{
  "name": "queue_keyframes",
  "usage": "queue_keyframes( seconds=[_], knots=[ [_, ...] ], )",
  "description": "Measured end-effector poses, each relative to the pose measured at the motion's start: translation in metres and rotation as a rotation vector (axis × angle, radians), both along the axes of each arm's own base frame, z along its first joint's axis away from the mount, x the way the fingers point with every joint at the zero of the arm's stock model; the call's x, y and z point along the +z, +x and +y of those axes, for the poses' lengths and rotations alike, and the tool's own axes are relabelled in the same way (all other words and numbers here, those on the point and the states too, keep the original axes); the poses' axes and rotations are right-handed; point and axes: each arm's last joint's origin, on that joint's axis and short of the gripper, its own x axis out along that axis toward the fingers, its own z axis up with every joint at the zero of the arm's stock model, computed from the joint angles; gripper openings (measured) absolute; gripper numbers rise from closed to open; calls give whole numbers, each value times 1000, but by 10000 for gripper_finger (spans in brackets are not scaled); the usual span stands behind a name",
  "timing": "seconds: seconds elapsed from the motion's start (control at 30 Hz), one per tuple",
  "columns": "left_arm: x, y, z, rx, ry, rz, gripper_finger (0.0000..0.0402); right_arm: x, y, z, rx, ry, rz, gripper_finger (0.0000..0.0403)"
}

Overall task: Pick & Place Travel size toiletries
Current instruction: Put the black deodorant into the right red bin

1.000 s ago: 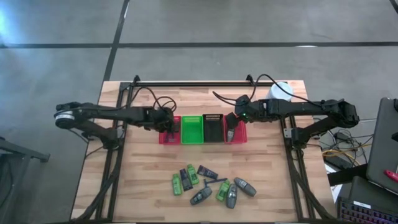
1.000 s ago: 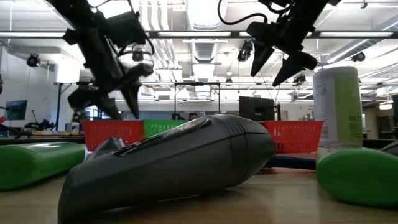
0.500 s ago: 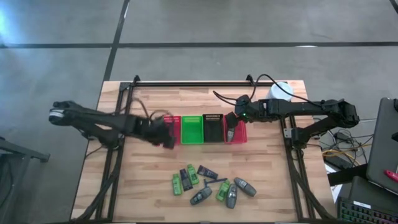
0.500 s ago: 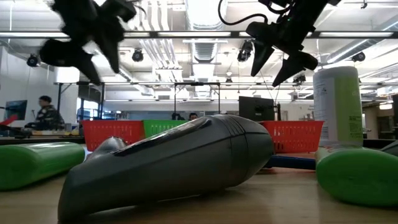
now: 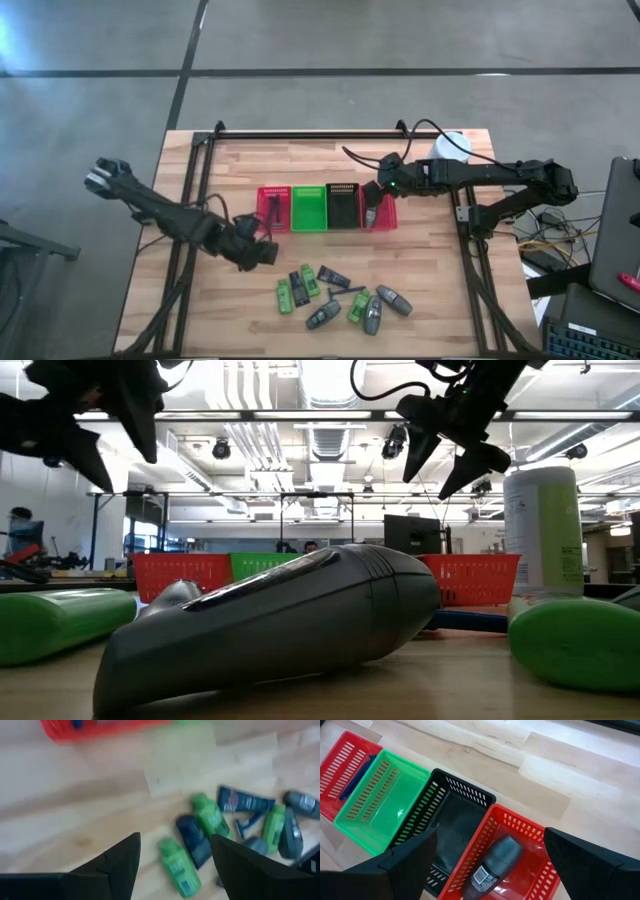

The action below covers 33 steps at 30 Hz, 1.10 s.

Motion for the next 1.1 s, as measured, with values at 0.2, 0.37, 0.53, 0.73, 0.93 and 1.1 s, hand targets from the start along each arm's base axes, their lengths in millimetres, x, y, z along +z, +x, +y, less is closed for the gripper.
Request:
queue_keyframes(
  seconds=[0.2,0.37,0.53,0.73,0.93,1.1],
  knots=[
    [-19,10,-16,-32,-23,66,246,0,0,0,18,3,4,364],
    [-24,12,-22,-74,-7,75,246,0,0,0,-12,47,-17,363],
    [-27,15,-19,-111,90,62,246,-3,2,13,174,216,-9,361],
    [-25,19,-18,-30,77,11,246,-4,-12,70,520,324,125,344],
    [-25,20,-17,-16,96,-1,246,-18,-38,140,799,304,261,329],
    [-25,19,-16,-24,104,3,246,-29,-50,183,893,312,283,325]
  ],
)
